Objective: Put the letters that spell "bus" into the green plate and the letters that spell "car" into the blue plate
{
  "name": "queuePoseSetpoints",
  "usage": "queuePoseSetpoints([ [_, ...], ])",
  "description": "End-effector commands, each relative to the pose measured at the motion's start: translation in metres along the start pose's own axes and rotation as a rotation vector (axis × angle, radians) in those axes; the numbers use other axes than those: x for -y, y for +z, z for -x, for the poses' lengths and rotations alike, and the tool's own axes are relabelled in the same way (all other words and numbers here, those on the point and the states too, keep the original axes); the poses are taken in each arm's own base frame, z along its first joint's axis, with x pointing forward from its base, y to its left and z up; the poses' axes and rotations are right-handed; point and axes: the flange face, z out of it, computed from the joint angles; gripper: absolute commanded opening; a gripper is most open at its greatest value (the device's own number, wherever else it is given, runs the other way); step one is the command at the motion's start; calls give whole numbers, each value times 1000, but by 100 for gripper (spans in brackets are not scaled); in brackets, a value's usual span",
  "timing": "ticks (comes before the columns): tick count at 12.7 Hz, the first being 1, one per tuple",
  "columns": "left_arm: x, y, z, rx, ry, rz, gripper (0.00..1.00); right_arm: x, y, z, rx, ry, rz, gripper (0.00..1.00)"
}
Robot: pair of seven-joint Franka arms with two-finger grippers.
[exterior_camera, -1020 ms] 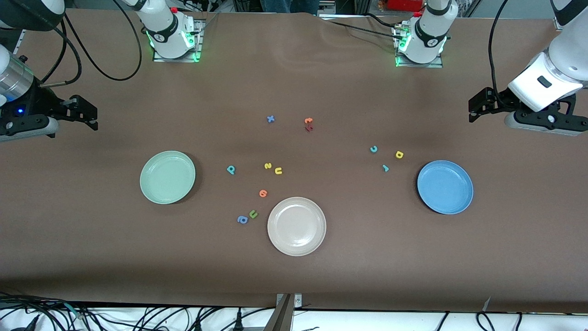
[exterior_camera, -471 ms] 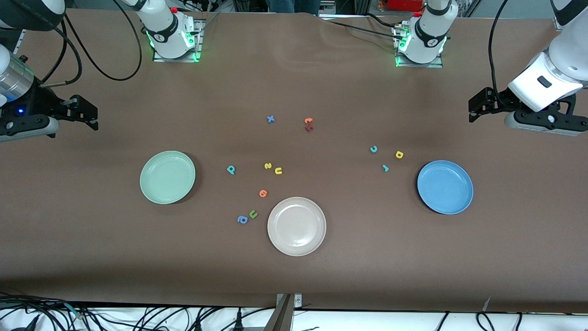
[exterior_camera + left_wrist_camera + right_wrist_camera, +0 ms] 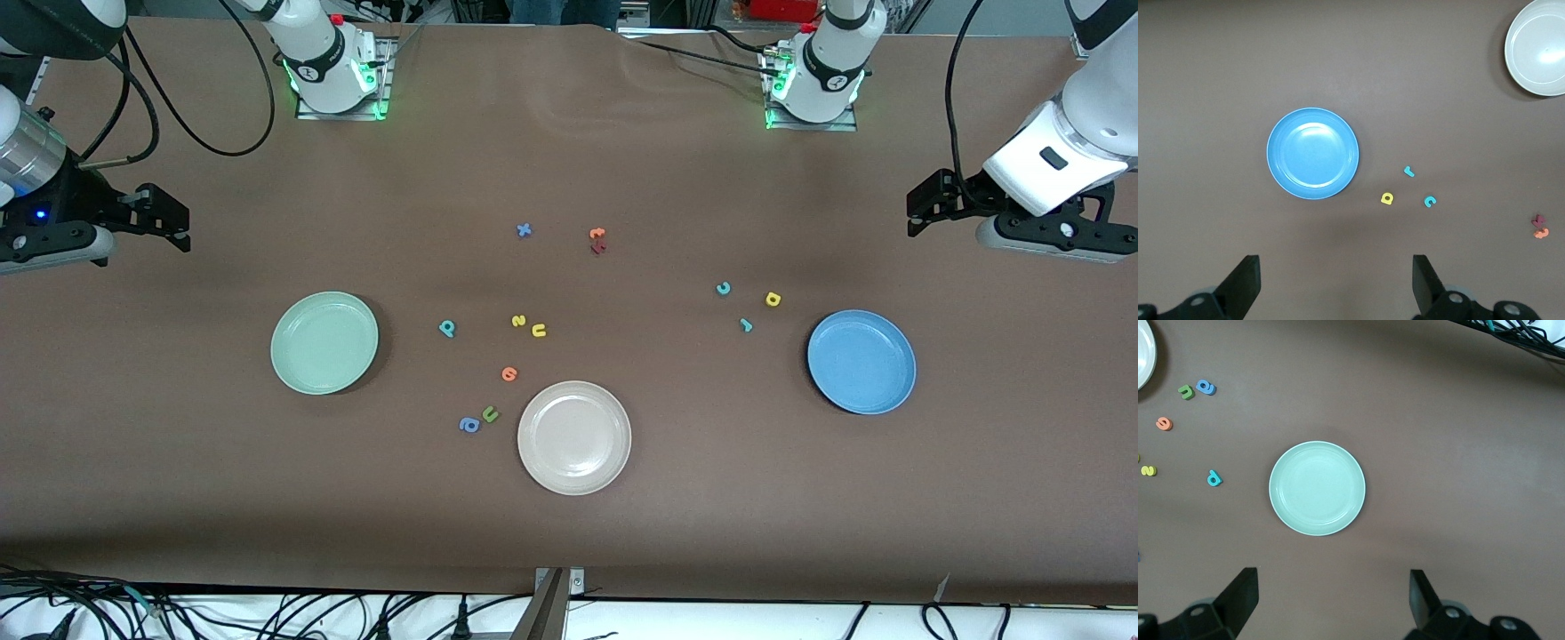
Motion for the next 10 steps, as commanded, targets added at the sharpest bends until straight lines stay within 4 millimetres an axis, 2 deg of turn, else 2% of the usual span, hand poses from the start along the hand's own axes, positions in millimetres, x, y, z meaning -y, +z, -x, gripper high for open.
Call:
queuePoseSetpoints([
  [1, 2, 0, -3, 10, -3, 8, 100, 0, 0, -6, 17, -13, 11, 100],
  [5, 3, 1, -4, 10, -6, 8, 100, 2, 16, -7, 50, -19, 17, 100],
  [8, 4, 4, -5, 17, 2, 6, 100, 3, 19, -6, 67, -21, 16, 100],
  [10, 3, 31, -17, 63, 5, 9, 100, 3, 23, -7, 75, -41, 14, 100],
])
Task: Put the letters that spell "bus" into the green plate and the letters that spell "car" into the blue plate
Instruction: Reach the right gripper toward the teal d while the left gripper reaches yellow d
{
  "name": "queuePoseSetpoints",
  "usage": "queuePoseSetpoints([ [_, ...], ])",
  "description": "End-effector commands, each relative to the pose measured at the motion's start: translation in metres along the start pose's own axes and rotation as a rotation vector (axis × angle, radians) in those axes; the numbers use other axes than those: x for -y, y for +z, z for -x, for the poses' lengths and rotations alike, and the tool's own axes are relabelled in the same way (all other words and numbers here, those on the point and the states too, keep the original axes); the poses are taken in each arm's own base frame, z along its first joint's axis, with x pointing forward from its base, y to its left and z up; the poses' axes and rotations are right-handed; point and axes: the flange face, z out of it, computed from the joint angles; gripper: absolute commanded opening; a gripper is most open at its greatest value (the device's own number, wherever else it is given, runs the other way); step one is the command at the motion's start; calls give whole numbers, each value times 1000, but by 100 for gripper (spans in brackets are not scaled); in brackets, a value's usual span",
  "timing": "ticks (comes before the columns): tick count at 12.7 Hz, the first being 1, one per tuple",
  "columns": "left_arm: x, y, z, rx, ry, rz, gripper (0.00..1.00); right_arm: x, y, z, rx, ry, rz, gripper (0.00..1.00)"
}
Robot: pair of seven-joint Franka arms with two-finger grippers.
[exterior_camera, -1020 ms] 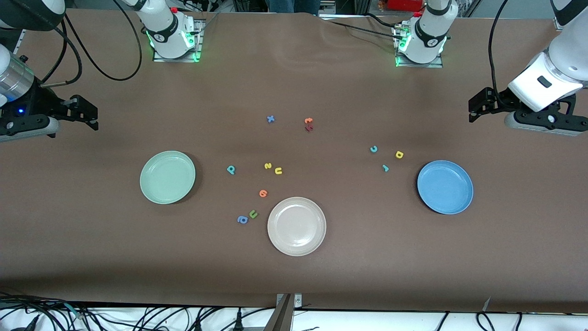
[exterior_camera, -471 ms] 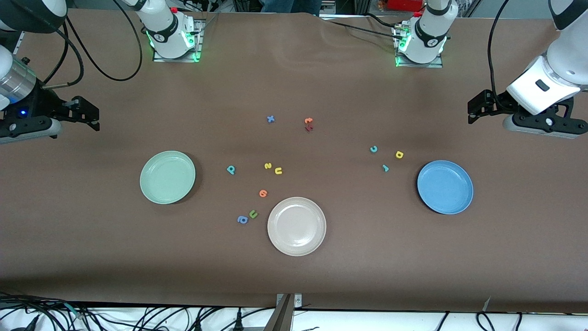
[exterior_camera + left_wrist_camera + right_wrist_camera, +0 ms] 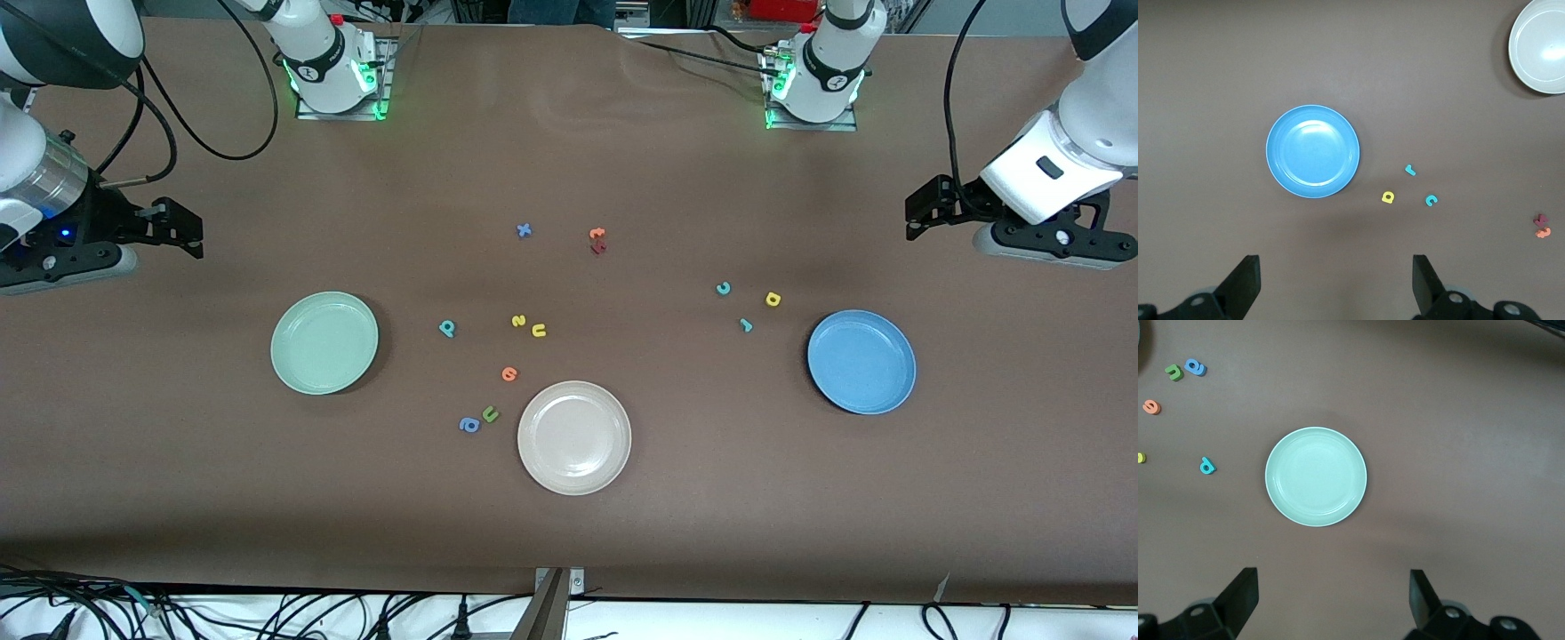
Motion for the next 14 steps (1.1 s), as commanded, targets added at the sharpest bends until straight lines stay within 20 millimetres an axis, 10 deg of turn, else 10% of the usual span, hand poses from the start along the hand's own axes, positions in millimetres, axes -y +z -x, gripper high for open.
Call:
queuePoseSetpoints([
  [1, -6, 29, -18, 56, 13, 8, 100, 1, 2, -3, 20, -41, 13, 100],
  [7, -57, 139, -61, 165, 110, 24, 100, 7, 16, -5, 46, -104, 5, 100],
  [10, -94, 178, -66, 196, 224, 28, 100, 33, 29, -14, 54, -248, -6, 100],
  [14, -96, 225, -60, 223, 275, 36, 100, 94, 57, -38, 30, -355, -17, 100],
])
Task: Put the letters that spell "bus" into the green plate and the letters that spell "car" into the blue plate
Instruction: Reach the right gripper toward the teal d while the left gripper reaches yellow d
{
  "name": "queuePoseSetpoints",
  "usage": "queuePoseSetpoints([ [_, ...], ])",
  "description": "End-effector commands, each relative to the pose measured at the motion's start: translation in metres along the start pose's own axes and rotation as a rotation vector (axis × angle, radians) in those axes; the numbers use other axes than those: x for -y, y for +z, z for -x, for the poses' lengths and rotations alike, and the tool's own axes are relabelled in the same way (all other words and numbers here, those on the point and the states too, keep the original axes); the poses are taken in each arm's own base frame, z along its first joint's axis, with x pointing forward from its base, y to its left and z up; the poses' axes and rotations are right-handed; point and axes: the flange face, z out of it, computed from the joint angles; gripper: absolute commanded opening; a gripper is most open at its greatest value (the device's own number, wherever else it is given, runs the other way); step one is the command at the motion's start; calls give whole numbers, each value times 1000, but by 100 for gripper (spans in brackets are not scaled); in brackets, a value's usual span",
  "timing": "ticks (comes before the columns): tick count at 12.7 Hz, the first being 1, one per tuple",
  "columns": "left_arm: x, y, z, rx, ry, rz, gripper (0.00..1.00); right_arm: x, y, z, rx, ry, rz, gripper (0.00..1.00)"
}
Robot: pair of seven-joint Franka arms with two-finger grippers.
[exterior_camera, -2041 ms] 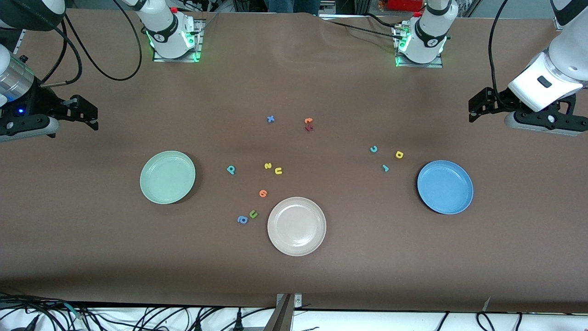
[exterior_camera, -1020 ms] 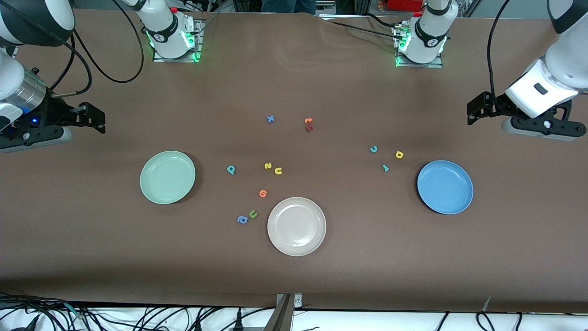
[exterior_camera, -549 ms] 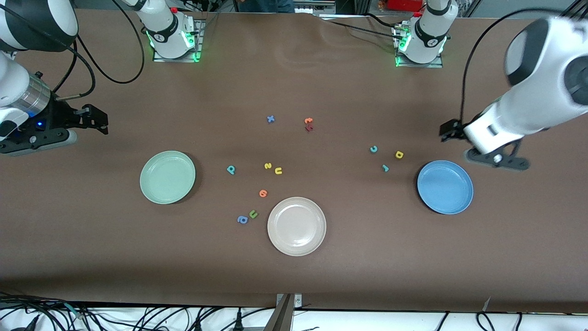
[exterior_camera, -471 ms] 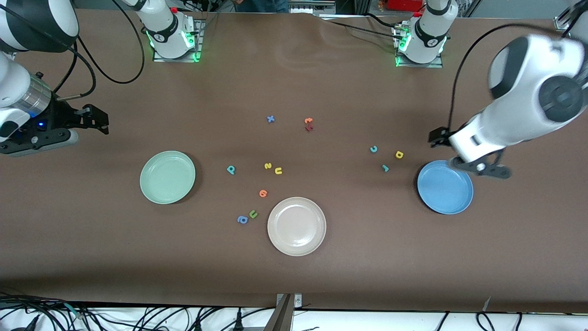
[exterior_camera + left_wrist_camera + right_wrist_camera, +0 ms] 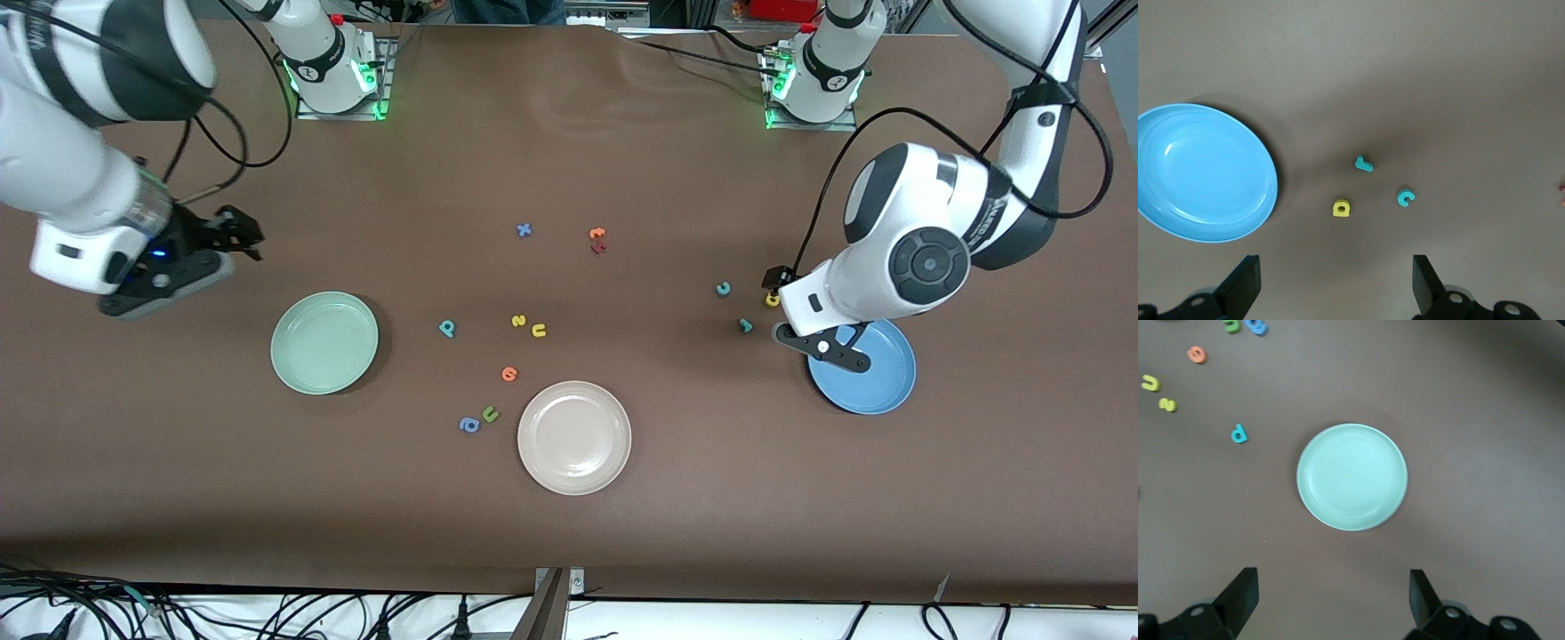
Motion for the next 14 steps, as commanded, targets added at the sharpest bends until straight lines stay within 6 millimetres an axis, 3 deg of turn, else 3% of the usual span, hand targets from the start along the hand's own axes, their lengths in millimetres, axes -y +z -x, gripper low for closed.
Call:
queuePoseSetpoints([
  [1, 2, 35, 6, -26, 25, -2, 100, 18, 27, -24, -50, -72, 22, 100],
  [5, 7, 125, 28, -121, 14, -23, 100, 41, 96, -61, -157, -185, 27, 100],
  [9, 12, 185, 51, -185, -1, -24, 99, 56, 164, -76, -103, -202, -33, 100],
  [10, 12, 195, 57, -174, -2, -22, 99, 60, 175, -79, -94, -197, -42, 100],
  [11, 11, 198, 63, -165, -2, -22, 98, 78, 180, -84, -89, -219, -51, 100],
  [14, 11, 209, 62, -153, -1, -18, 88, 100, 214, -89, -38, -245, -83, 100],
])
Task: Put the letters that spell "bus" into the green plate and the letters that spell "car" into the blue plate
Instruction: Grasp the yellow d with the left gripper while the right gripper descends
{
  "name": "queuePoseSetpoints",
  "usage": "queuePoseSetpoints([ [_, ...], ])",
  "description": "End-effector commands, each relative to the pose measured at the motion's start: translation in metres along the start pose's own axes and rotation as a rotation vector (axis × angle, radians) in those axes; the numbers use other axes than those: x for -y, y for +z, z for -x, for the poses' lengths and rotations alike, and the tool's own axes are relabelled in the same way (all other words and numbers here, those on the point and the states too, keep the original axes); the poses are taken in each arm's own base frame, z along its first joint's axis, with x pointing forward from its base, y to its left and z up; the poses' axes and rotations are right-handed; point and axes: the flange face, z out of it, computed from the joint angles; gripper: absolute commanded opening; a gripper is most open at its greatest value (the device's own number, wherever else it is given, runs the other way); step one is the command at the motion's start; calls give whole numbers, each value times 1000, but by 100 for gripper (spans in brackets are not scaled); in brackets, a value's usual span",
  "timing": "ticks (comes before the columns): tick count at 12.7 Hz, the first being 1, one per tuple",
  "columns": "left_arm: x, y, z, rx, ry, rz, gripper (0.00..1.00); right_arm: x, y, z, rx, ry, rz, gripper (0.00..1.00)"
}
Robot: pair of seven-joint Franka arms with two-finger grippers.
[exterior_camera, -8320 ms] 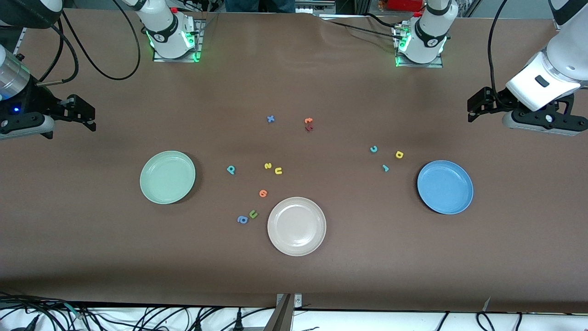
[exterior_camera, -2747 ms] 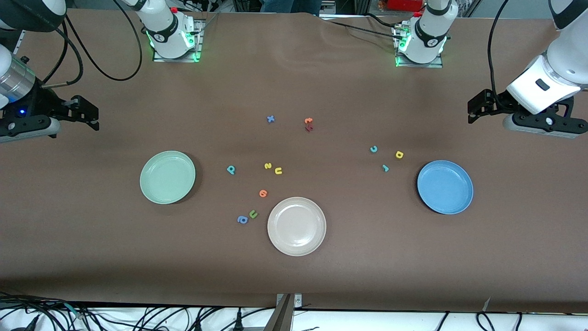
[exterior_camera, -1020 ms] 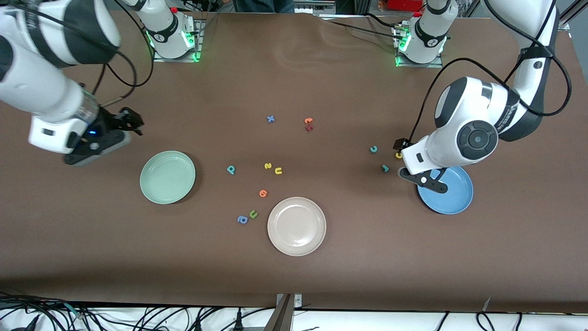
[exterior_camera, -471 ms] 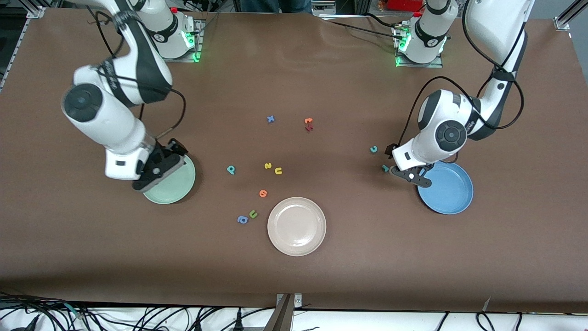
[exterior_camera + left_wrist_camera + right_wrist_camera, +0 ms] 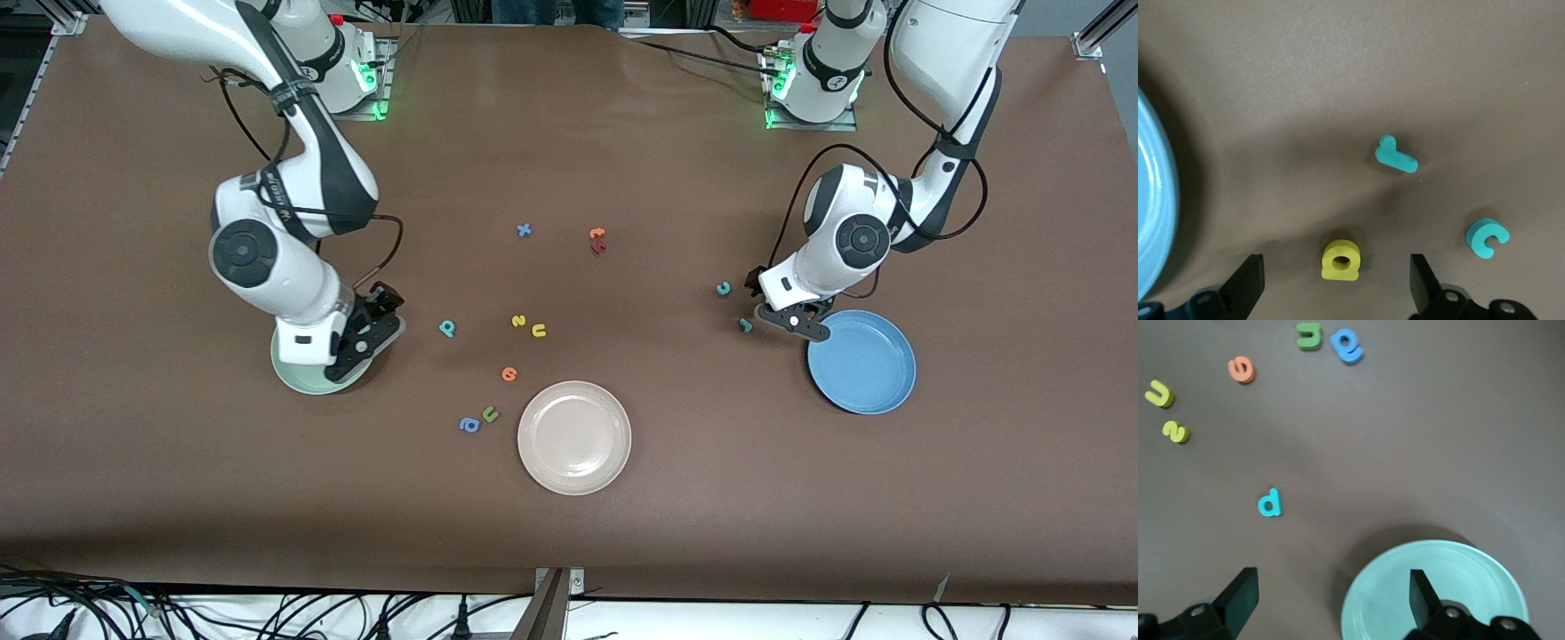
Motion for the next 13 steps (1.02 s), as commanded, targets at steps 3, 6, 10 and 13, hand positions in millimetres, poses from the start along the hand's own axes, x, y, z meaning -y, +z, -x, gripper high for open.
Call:
queuePoseSetpoints([
  [3, 0, 5, 7, -14, 27, -6, 81, 25, 32, -13, 19, -26, -34, 99],
  [6, 0, 10, 7, -13, 29, -4, 59, 36, 51, -18, 22, -5, -41, 94],
  [10, 0, 21, 6, -18, 28, -2, 41, 56, 81, -10, -44, 62, -21, 95],
  [13, 1, 16, 5, -22, 33, -5, 21, 66, 99, 0, -59, 53, -18, 95],
])
